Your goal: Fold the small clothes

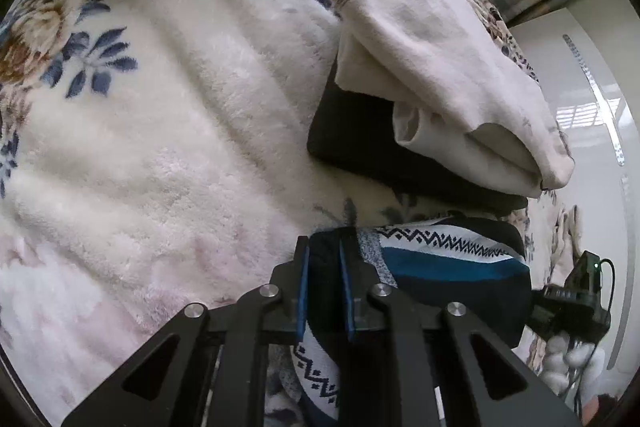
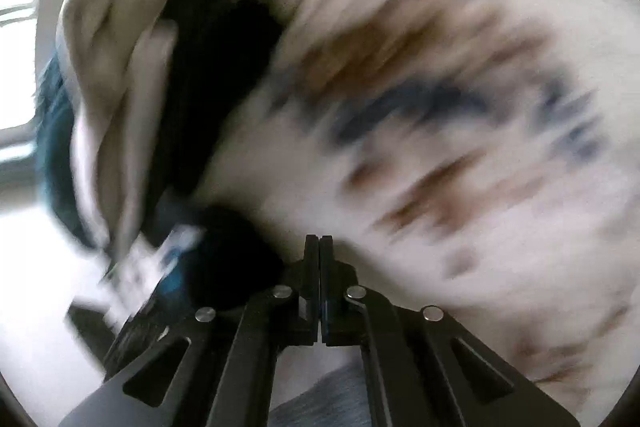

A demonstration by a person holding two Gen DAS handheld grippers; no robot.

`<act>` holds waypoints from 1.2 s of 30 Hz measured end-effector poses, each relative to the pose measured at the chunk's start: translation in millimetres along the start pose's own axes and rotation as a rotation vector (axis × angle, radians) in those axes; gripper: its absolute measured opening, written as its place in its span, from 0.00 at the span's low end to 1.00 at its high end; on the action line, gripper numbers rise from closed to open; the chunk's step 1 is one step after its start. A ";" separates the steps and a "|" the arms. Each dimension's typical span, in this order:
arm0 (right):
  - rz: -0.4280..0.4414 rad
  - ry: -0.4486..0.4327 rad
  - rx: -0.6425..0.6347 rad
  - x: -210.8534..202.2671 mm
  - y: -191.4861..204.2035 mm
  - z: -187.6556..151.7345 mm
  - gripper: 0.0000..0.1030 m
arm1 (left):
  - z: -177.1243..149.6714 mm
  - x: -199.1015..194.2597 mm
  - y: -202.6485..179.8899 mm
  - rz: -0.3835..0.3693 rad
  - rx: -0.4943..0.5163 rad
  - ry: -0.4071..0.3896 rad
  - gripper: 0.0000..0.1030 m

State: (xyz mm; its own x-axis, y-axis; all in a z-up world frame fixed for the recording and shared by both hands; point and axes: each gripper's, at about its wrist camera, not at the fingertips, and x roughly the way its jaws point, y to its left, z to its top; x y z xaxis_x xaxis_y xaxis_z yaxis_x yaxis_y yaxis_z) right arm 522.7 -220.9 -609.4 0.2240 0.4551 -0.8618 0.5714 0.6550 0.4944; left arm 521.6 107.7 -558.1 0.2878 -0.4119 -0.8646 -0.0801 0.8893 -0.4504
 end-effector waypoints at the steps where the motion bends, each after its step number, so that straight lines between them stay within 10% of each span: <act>1: -0.021 -0.026 0.023 -3.8 -5.9 8.8 0.00 | -0.2 -0.7 0.2 -0.005 -0.001 0.005 0.11; 11: 0.346 0.260 -0.174 11.5 96.9 22.6 0.05 | 4.1 -3.3 -10.8 -0.012 0.033 0.009 0.11; 15: -0.094 0.056 -0.300 43.8 118.2 37.9 0.05 | 7.7 -0.2 -10.0 -0.036 0.027 0.032 0.11; 17: -0.128 -0.002 -0.244 33.7 115.9 51.4 0.06 | 9.7 -2.3 -5.5 -0.076 0.010 0.045 0.17; 19: -0.054 -0.017 -0.218 14.4 113.9 52.6 0.20 | 10.6 -5.4 4.3 -0.097 -0.028 0.060 0.23; 21: -0.007 -0.012 -0.221 -4.7 108.5 48.5 0.64 | 10.6 -6.2 10.6 -0.148 -0.069 0.066 0.29; 22: 0.009 -0.007 -0.220 -10.6 106.0 45.4 0.65 | 10.0 -5.5 12.4 -0.158 -0.081 0.069 0.40; 27: 0.109 0.170 -0.114 15.3 68.8 33.4 0.61 | 7.4 9.4 9.0 -0.183 -0.106 0.081 0.37; 28: 0.120 0.182 -0.099 25.8 77.2 40.5 0.48 | 8.6 8.2 6.8 -0.191 -0.102 0.066 0.11; 29: 0.110 0.169 -0.111 31.0 77.8 40.4 0.07 | 12.8 6.3 2.3 -0.194 -0.082 0.051 0.07; 36: 0.040 0.073 -0.154 28.3 89.7 41.1 0.07 | 25.8 19.5 3.5 -0.101 -0.044 0.067 0.09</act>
State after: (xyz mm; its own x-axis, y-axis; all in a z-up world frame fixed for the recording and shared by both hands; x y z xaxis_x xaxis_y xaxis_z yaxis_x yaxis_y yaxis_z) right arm 612.8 -174.1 -594.1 0.1832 0.5215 -0.8334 0.4345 0.7175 0.5444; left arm 551.6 108.0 -570.8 0.2318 -0.5131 -0.8264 -0.0958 0.8334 -0.5443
